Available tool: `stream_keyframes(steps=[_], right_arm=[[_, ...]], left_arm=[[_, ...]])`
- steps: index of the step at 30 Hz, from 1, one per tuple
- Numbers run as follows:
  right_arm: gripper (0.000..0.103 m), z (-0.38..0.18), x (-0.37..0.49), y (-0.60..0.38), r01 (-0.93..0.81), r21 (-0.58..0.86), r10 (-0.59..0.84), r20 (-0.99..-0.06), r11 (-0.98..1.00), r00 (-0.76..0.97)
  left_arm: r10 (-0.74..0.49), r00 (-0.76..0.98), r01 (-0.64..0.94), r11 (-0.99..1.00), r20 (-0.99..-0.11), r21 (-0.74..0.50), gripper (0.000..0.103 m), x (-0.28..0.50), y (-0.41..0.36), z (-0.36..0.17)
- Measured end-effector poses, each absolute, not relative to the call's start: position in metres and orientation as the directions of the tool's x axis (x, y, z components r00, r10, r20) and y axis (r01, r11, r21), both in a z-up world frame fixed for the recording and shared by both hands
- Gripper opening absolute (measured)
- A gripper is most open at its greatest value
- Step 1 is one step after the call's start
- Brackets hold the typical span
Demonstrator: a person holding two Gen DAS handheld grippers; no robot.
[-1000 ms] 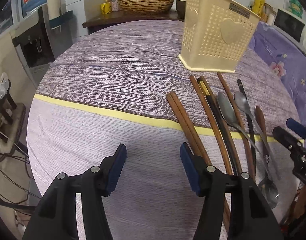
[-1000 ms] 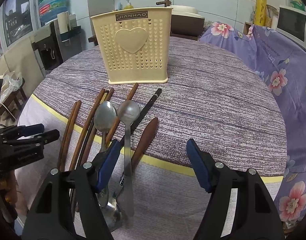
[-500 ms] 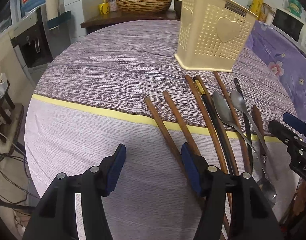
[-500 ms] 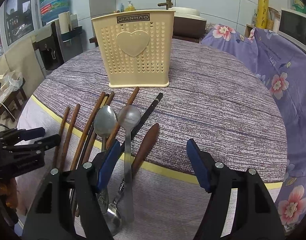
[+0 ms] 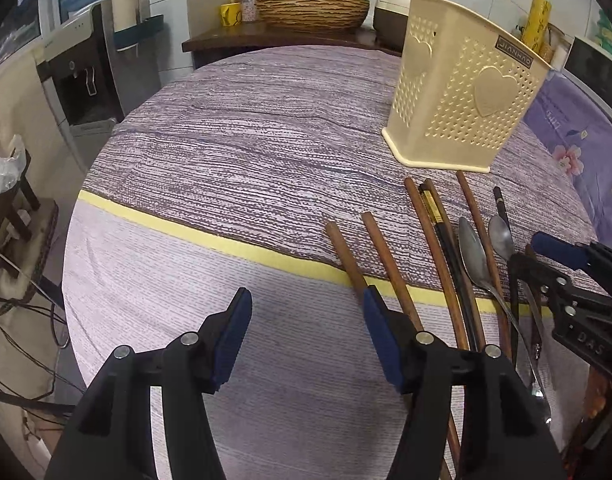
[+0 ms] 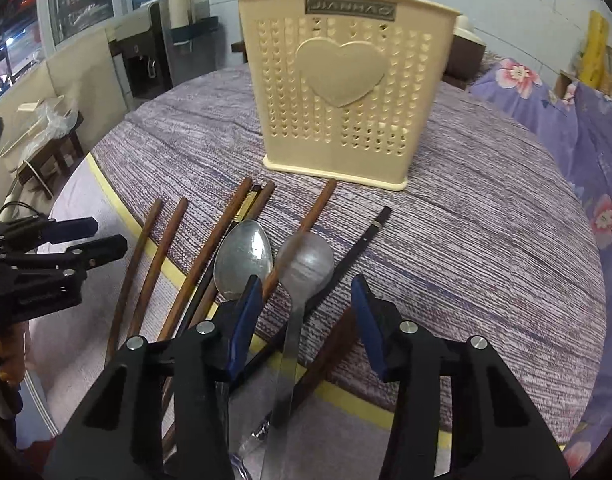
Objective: Organize utensils
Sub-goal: 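Move both tools down toward the utensils lying beside the holder, then grasp a silver spoon with the right tool while the left tool grasps a wooden chopstick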
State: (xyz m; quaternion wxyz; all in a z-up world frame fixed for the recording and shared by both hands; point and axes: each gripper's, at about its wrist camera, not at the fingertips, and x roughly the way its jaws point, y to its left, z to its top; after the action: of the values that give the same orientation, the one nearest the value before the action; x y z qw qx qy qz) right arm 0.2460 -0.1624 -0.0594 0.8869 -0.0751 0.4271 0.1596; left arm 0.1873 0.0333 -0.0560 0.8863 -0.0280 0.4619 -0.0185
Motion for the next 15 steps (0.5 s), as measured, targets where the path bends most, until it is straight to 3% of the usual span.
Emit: stream_keyframes(steps=[15], right_arm=[[0.043,-0.071,0.277,-0.155,-0.223,0.097,0.201,-0.836,0.97,0.51]], left_arm=[[-0.086,0.573,0.017,0.996,-0.815,-0.093,0.058,0.191,0.035,-0.057]])
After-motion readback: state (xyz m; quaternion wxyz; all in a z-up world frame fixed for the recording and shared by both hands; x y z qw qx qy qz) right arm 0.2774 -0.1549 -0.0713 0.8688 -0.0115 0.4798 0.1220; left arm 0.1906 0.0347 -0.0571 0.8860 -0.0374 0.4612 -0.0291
